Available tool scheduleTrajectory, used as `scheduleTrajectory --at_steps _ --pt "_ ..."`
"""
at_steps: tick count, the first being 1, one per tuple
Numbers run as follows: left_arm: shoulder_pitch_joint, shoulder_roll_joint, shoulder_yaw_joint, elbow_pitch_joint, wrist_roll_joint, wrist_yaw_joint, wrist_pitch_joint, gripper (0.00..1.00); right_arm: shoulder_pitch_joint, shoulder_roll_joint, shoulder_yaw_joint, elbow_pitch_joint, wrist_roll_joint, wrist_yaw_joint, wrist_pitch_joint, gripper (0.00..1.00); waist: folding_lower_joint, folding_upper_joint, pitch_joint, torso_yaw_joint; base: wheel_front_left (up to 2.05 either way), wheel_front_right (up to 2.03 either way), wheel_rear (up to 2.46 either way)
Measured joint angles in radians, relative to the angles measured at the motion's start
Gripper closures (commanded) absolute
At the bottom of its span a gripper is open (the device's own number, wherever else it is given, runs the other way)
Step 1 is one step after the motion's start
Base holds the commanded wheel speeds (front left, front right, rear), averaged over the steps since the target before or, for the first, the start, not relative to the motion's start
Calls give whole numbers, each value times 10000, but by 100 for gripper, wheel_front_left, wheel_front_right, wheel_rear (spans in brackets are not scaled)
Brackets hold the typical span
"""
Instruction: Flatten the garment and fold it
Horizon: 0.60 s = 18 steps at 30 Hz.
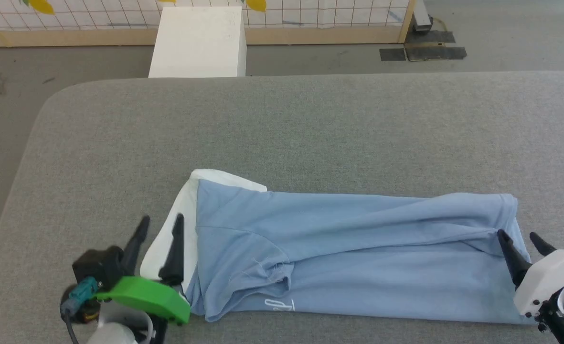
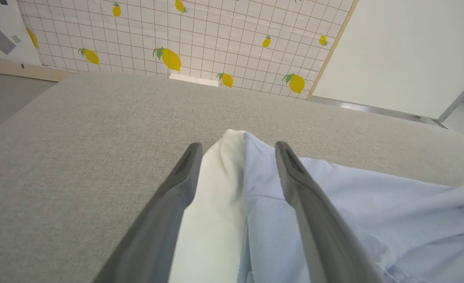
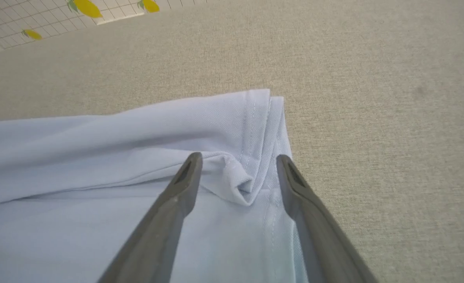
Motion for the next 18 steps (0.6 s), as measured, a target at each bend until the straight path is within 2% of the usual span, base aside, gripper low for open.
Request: scheduleTrajectory --at_steps 4,9,13,18 --pt "-439 -140 485 209 836 161 -188 0 47 510 -667 -345 -109 0 -355 0 0 0 -86 35 0 0 0" --pt "-887 -635 1325 148 1933 42 -207 0 -44 1085 -1404 -267 -416 0 -571 0 0 0 -106 131 0 0 0" --pt "-988 -1039 1896 299 2660 -293 -222 0 -548 1453 -2107 316 -744 -2 -600 0 0 0 -87 133 0 0 0" --pt "-992 -1569 2309 568 3189 -823 -221 0 -1258 1647 -2765 1540 -1356 -2 -8 0 0 0 -58 130 0 0 0"
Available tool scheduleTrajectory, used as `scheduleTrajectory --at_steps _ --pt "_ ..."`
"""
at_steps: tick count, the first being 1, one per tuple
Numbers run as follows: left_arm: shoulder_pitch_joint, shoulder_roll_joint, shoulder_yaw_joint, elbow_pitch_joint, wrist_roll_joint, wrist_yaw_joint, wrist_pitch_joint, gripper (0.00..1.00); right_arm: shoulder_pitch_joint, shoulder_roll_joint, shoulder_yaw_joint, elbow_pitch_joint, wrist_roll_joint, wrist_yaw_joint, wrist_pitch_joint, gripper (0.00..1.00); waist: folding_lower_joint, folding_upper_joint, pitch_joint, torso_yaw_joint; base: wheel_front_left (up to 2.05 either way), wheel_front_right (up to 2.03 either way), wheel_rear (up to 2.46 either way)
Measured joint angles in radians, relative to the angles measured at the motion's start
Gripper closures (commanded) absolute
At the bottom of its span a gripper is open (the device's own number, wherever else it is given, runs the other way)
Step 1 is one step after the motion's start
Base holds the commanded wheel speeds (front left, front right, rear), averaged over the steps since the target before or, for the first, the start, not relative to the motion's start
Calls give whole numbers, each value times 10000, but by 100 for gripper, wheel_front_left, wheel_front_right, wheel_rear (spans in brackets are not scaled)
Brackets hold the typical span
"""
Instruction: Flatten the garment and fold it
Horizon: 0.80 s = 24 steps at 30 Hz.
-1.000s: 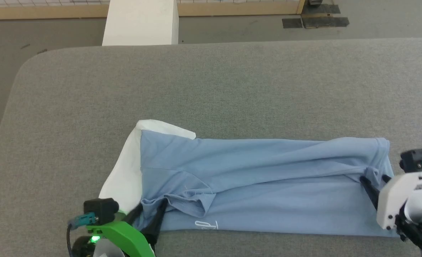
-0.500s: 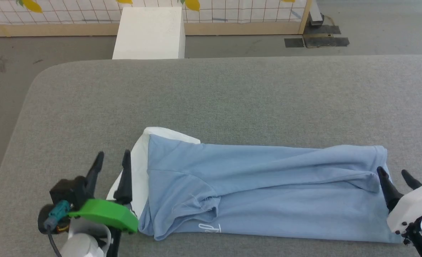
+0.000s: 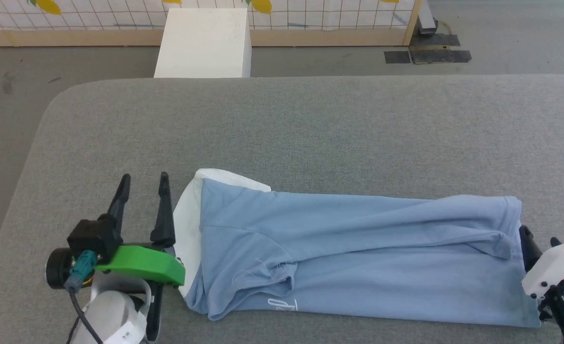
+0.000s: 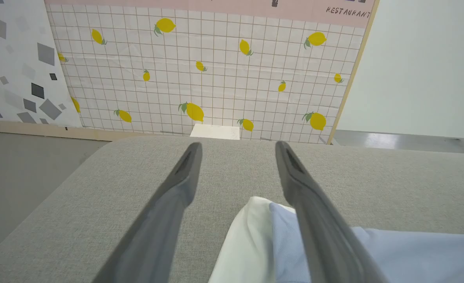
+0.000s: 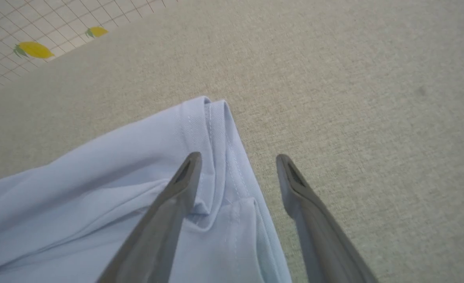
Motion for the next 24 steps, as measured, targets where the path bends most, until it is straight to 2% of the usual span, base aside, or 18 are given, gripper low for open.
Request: scheduleTrajectory --at_steps 6,10,11,12,13,14,19,24 --pt "-72 -485 332 247 408 -477 0 0 -522 77 -362 1411 -775 0 1200 0 0 0 57 77 0 0 0" --pt "-140 -650 527 372 665 -698 -2 0 -893 -17 -259 1747 -807 -2 1929 0 0 0 120 130 0 0 0" --pt "-139 -671 554 408 742 -736 0 0 -929 -58 -194 1749 -807 -4 2084 19 0 0 125 134 0 0 0" --pt "-139 -698 594 430 800 -786 -2 0 -953 -92 -117 1732 -803 -4 2240 69 0 0 132 134 0 0 0" --pt "-139 -736 648 437 840 -825 0 0 -954 -113 -42 1699 -786 -4 2349 96 0 0 139 132 0 0 0" --pt "-139 -769 694 445 848 -865 0 0 -954 -123 4 1666 -756 -4 2439 100 0 0 142 129 0 0 0" --pt "-139 -915 890 504 972 -982 0 0 -907 -100 207 1381 -516 -2 2824 100 0 0 132 111 0 0 0" --pt "-138 -991 1089 548 1030 -1101 0 0 -613 -345 -82 1083 -752 8 2343 100 0 0 113 77 0 0 0"
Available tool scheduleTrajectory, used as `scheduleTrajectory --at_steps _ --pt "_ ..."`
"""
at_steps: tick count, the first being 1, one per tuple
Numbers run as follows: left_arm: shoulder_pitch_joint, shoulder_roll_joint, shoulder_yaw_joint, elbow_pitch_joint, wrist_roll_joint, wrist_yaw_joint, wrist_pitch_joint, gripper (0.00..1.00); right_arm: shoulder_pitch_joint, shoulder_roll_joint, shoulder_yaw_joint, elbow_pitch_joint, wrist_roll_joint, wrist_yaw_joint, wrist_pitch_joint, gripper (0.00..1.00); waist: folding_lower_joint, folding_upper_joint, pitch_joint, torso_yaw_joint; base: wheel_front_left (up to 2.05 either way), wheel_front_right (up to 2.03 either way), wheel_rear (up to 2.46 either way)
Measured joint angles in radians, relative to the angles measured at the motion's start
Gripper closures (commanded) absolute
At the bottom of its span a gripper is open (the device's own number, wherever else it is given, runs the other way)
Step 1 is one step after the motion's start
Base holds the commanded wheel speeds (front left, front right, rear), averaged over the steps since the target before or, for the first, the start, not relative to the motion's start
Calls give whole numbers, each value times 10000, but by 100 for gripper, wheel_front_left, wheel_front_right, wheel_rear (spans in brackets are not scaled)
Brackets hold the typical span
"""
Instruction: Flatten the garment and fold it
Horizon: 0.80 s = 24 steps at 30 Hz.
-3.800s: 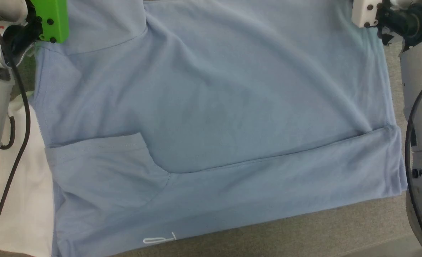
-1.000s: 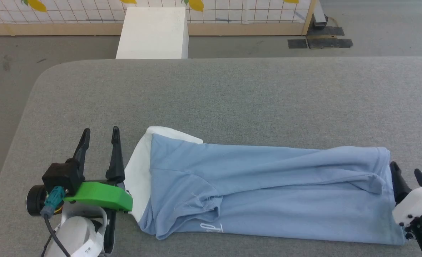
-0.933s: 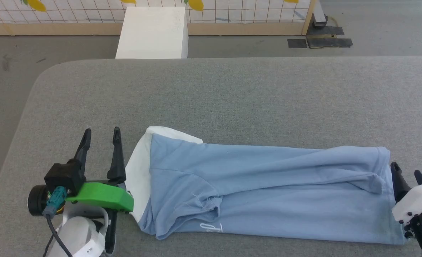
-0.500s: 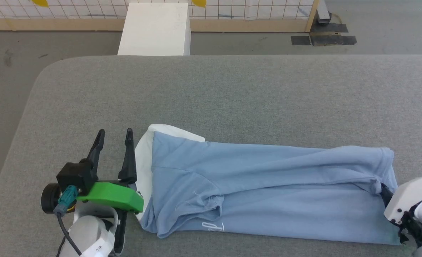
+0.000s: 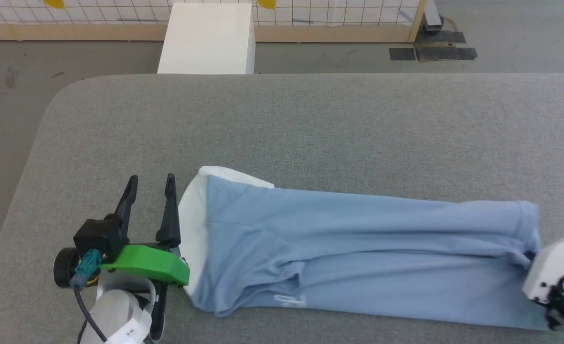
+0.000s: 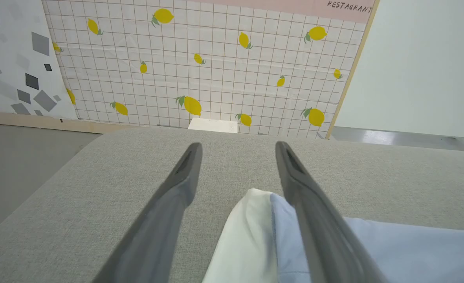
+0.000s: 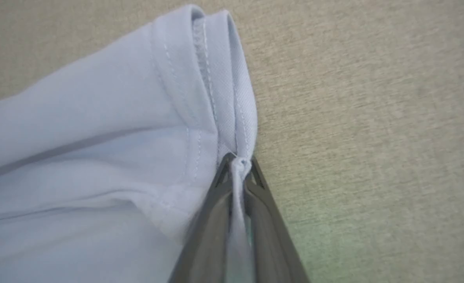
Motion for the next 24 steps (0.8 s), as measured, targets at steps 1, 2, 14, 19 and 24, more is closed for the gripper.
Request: scheduleTrajectory --at_steps 1,2,14,19,24 --pt "-1 -12 23 8 6 -29 0 0 39 -98 -136 -17 -157 0 -148 100 0 0 6 -3 0 0 0" --pt "-1 -27 48 21 19 -40 0 0 85 -244 -339 -21 -428 0 -355 100 0 0 15 -6 0 0 0" --pt "-104 -171 138 29 336 -215 -2 0 -117 -1361 -2539 709 -2750 -2 -2617 100 1 0 250 51 0 0 0" --pt "-102 -207 167 33 360 -278 0 0 -169 -1338 -2370 669 -2706 -2 -2276 100 1 0 163 67 0 0 0" --pt "-87 -222 176 23 445 -301 -2 0 331 -922 -1279 -1049 -1889 -4 -510 100 0 0 -22 83 0 0 0"
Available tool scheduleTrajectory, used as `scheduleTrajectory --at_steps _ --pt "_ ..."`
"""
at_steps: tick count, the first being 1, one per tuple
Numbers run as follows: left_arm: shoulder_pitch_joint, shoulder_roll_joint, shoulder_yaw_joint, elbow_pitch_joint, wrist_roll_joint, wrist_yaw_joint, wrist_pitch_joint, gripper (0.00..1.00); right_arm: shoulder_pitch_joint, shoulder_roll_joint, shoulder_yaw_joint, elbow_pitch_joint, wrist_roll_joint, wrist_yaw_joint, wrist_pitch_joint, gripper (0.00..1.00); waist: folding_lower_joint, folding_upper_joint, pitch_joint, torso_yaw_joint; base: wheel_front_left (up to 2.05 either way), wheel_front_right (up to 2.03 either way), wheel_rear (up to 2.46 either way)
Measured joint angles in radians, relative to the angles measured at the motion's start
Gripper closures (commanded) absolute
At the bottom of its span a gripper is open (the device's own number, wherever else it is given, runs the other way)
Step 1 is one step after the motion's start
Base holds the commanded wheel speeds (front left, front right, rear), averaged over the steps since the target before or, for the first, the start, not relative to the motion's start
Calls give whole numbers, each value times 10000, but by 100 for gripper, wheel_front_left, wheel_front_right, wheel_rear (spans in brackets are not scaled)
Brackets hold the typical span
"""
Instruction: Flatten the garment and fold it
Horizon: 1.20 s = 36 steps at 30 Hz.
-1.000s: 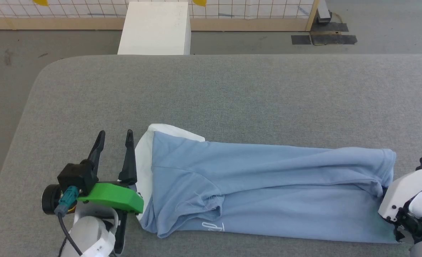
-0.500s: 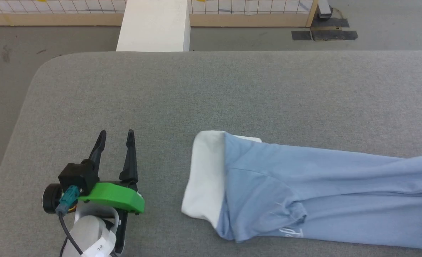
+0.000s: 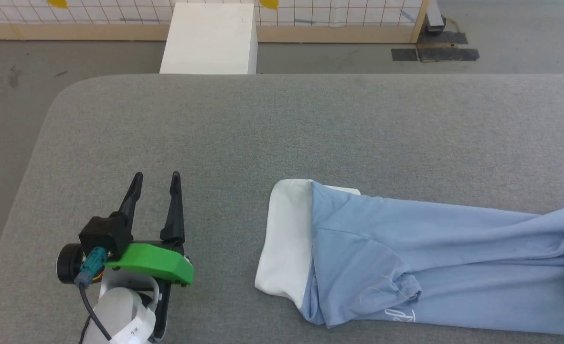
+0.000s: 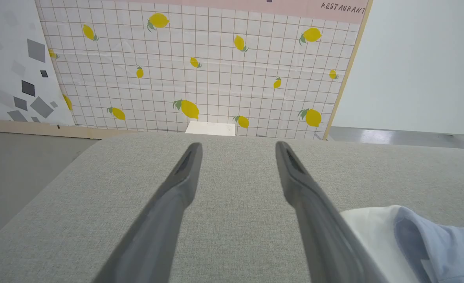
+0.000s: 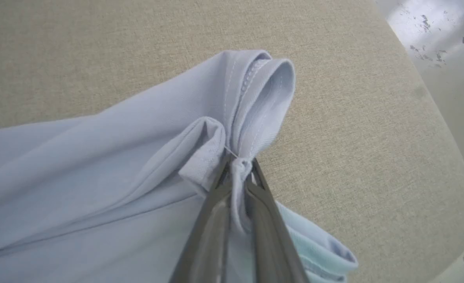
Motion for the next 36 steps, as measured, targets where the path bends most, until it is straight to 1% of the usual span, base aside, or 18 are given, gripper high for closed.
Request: scheduleTrajectory --at_steps 1,2,4,6,9,11,13,16,20,24,27,31,36 --pt "6 -4 8 -4 2 -2 0 0 186 130 284 -577 211 0 391 100 0 0 -34 -2 0 0 0" --pt "19 -8 25 -15 15 -4 0 0 455 295 637 -1415 477 -2 928 100 0 0 -77 -6 0 0 0" --pt "55 -10 71 -38 59 -4 0 0 983 633 1298 -3145 907 -2 1977 100 0 0 -151 -22 0 0 0" --pt "108 -13 104 -69 61 -35 0 0 1552 949 2063 -5135 1271 -2 3097 100 1 0 -218 -46 0 0 0" --pt "117 -21 113 -105 71 -75 2 0 2051 1139 3335 -7310 1592 -2 4230 100 0 0 -256 -57 0 0 0" --pt "116 -25 115 -125 71 -75 0 0 2095 1135 4316 -8123 1603 -2 4637 100 0 0 -245 -42 0 0 0" --pt "111 -31 117 -138 69 -75 2 0 2014 1106 5377 -8479 1601 -2 4788 100 0 0 -220 -9 0 0 0" --pt "90 -38 92 -150 69 -77 2 0 1576 1127 6748 -8241 1609 -2 4750 100 0 0 -148 45 0 0 0" --pt "64 -52 -46 -153 67 -79 0 0 588 1377 8031 -7102 1615 -2 4171 100 0 0 -10 194 0 0 0" --pt "-40 -67 -178 -142 54 -81 0 0 -291 1634 8711 -5726 1601 -2 3350 100 0 0 112 416 0 0 0" --pt "-93 -71 -226 -102 52 -81 0 0 -719 1682 9263 -4583 1707 -2 2823 100 0 0 203 593 0 0 0" --pt "-128 -73 -253 -44 27 -82 0 0 -1092 1703 10032 -3087 2376 -2 2107 100 0 0 325 770 0 0 0" --pt "-130 -73 -290 19 19 -82 2 0 -1384 1705 10767 -1317 3131 -2 1801 100 0 0 381 863 0 0 0"
